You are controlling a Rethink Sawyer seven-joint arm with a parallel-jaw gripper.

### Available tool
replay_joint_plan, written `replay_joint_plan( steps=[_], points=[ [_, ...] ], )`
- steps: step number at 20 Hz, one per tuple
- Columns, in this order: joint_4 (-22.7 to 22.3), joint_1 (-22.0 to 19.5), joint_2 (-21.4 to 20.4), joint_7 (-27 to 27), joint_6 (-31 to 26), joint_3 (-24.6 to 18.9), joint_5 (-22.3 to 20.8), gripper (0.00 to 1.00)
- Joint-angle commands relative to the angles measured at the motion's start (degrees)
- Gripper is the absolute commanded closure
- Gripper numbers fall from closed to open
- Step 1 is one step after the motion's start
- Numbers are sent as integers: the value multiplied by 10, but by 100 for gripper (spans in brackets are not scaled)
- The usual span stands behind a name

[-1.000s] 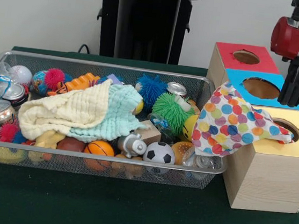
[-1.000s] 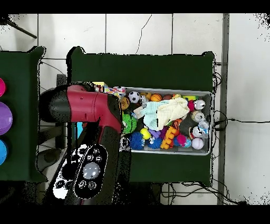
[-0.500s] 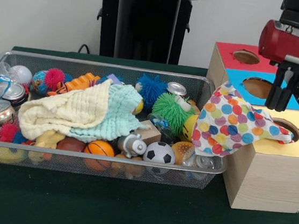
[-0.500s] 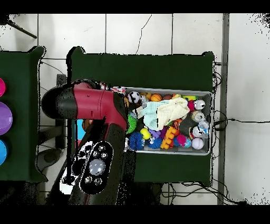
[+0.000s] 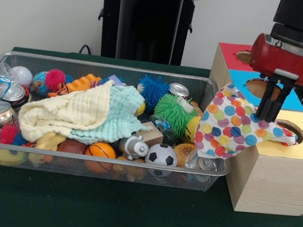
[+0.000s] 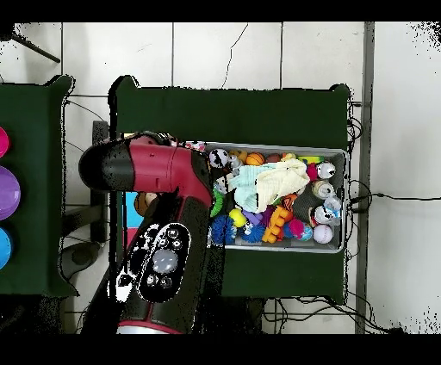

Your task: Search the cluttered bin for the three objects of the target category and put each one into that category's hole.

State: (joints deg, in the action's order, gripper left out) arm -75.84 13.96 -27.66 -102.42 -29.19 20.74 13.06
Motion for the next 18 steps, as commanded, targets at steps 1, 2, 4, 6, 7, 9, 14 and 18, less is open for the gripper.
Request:
replay_joint_plan(
  steps=[1,2,4,6,7,9,14,18],
  points=[
    [-47,-18,46,-73,32,-62,-20,100],
    [-47,-18,47,-74,35,-63,-20,100],
    [-45,-16,51,-78,35,-62,-18,100],
    [-44,-16,53,-79,30,-63,-14,100],
    [-45,-17,53,-78,23,-68,-10,100],
    [-51,-18,52,-80,8,-76,-3,100],
    [-61,-28,43,-67,-62,-109,17,100],
    [-78,-34,35,-70,-103,-134,31,100]
  ],
)
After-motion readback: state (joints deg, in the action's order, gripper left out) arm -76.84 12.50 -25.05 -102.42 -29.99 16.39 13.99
